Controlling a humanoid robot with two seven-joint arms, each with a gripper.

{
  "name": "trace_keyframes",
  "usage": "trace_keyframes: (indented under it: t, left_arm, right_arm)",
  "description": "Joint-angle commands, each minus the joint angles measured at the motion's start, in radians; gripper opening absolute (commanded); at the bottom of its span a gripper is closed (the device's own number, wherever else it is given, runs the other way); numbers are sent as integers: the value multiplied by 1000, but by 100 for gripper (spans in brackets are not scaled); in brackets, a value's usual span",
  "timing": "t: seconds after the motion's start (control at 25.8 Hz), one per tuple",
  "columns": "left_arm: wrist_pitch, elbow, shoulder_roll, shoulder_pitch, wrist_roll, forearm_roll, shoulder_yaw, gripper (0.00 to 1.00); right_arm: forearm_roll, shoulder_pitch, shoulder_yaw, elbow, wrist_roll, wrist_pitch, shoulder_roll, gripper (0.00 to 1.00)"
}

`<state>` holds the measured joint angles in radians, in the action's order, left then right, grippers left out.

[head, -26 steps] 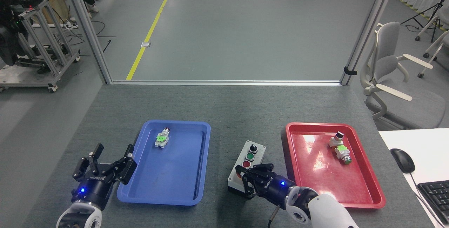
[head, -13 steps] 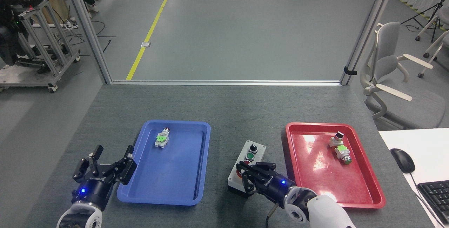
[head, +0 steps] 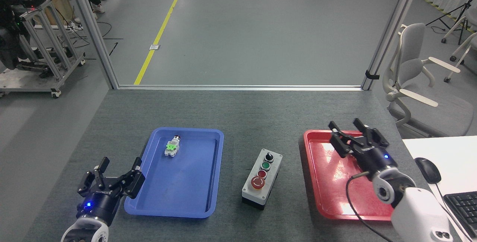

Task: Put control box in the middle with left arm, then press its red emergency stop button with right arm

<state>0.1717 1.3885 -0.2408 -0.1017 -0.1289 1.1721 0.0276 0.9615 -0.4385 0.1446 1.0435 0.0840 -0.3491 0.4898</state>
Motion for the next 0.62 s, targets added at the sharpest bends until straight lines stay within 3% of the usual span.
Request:
trace_keyframes:
  t: [0.0,0.19,0.58]
  left_arm:
    - [3,-2,0,1,0,1,-2,99]
    - [2,-5,2,1,0,9,-3,99]
    - [3,-29,51,13,2,70,-9,99]
  right_arm:
    - [16,109,-201,3,-1,-18,23,99]
    - [40,202,-270,30,-1,-51,43,99]
    - [40,213,-273,56,0,-42,46,99]
